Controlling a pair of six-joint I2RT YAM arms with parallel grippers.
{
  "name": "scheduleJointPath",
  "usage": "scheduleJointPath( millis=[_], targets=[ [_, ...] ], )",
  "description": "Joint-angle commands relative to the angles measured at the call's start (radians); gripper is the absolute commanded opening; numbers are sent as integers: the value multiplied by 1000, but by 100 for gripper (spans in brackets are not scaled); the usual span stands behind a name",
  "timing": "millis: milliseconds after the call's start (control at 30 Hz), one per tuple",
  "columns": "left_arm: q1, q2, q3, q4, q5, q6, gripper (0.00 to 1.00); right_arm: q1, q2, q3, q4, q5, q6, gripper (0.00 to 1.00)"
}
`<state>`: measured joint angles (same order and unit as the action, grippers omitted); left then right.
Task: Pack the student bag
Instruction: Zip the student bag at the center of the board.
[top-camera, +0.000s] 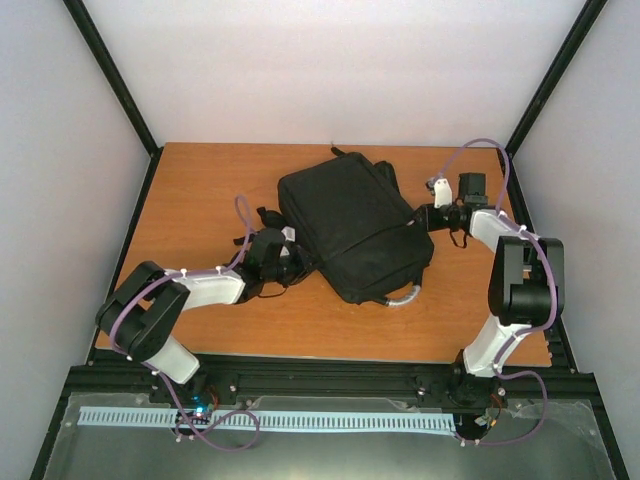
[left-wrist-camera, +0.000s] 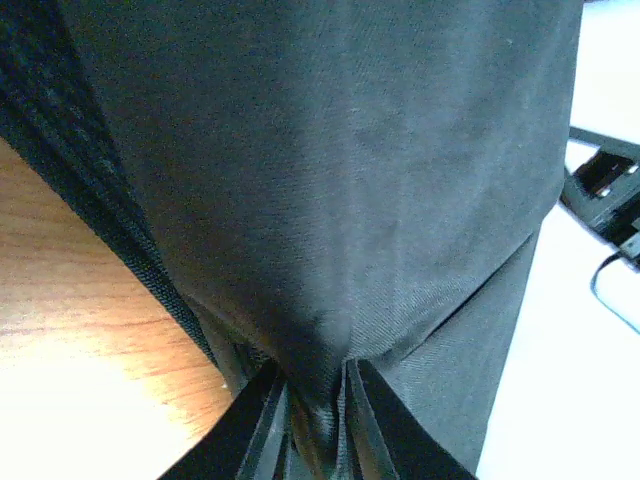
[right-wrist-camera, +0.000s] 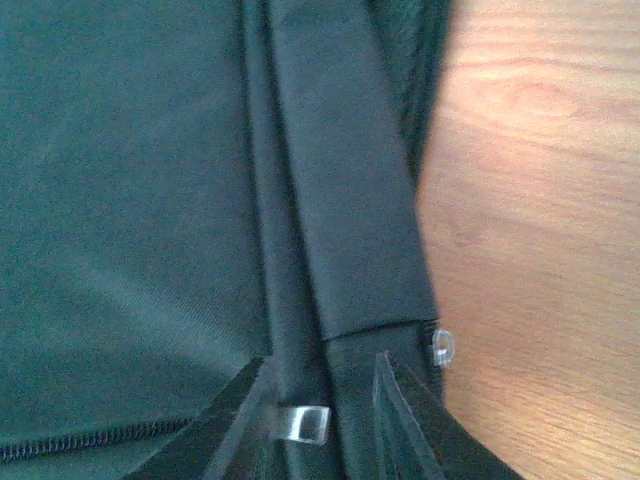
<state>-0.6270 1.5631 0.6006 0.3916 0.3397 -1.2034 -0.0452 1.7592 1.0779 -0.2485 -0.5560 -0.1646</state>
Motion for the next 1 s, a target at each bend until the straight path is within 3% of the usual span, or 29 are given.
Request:
scheduleJointPath(
  millis=[0,67,200,267,333,533,667,767,867,967],
  targets=[
    [4,-71,153,-280,-25,219,25,-30,-58,76,-49,15,-13,31],
    [12,-90,247,-466,-55,335,42,-34,-101,101,-84,19,-21,40],
    [37,-138,391,-698,-124,506,68,-34,-222,122,-130,32,-36,54],
    [47,-157,467,-797,-163,588,79,-35,-277,137,-160,17,-48,69],
    [52,-160,548,-927,-228,662,88,-35,-327,152,-187,-14,-53,98],
    [58,-155,736,-1168,-364,759,97,-34,-482,148,-191,106,24,100],
    [58,-175,790,-1259,-646,796,100,-34,-621,24,-94,248,30,100],
    [58,-237,712,-1195,-766,817,100,-35,-624,53,-220,166,-22,100],
    [58,-333,586,-1074,-858,861,100,-33,-671,-37,-126,270,118,100],
    [59,-442,442,-950,-883,898,100,-34,-729,-135,-35,331,134,100]
  ],
)
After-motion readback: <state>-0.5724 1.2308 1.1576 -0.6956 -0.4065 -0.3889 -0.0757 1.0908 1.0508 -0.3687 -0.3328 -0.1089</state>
